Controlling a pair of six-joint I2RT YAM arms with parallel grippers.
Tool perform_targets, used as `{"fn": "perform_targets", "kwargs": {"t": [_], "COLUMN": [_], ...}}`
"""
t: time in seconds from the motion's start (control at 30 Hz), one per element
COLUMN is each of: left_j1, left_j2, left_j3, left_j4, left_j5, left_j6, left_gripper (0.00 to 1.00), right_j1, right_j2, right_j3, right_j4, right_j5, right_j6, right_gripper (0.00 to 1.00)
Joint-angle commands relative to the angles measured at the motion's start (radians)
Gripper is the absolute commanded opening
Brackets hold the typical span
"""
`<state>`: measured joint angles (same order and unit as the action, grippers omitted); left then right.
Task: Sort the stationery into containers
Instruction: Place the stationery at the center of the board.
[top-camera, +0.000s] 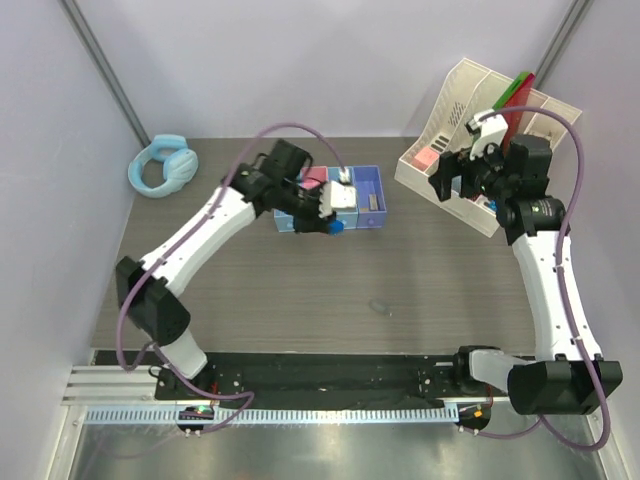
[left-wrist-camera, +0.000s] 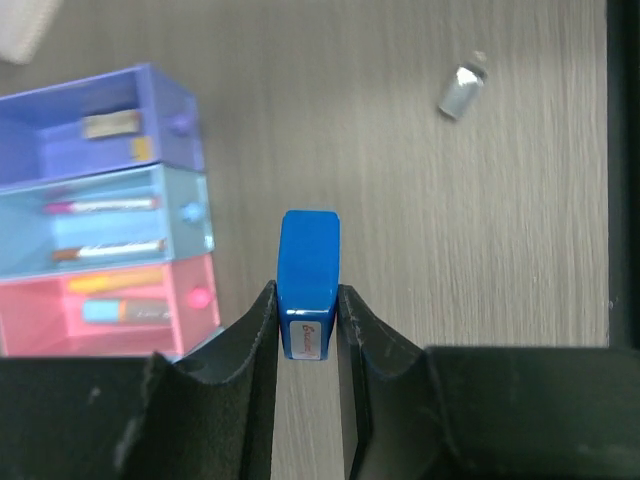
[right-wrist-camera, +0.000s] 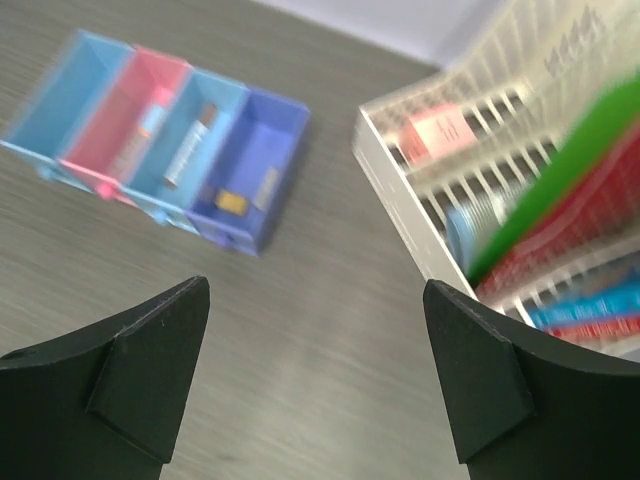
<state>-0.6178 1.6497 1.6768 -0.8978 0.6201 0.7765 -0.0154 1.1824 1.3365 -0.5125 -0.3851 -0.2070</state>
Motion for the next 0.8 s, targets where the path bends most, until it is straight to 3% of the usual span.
{"fn": "perform_targets", "kwargs": {"t": [0.0,0.13,0.17,0.47,0.77], "left_j1": [-0.155,-0.236,-0.256,-0.480,-0.618], "left_j2": [0.085,0.171,0.195,0.291,0.398], "left_j3": [0.076,0.158,0.170,0.129,0.146], "left_j4": [-0.173,-0.236,-0.233,-0.184,-0.142], "left_j5": [-0.227,-0.269,-0.337,-0.572,-0.614], "left_j6": [0.231,0.335,0.360,0.592,0.632], "left_gripper": [0.00,0.00,0.00,0.00,0.00], "right_j1": [-0.079,-0.158,-0.173,-0.374,-0.649], "right_j2": [-0.102,-0.165,-0.176,-0.271,-0.299], "right_j3": [-0.108,-0.200,-0.232,-0.367,-0.482], "right_j4": [-0.072,-0.107,-0.118,-0.170,-0.192], "right_j5": [0.158,0.163,0.170,0.201,0.039], "right_j6": [-0.089,-0.115,-0.118,-0.170,-0.258], "right_gripper": [0.93,0.94,0.94,0.95,0.99]}}
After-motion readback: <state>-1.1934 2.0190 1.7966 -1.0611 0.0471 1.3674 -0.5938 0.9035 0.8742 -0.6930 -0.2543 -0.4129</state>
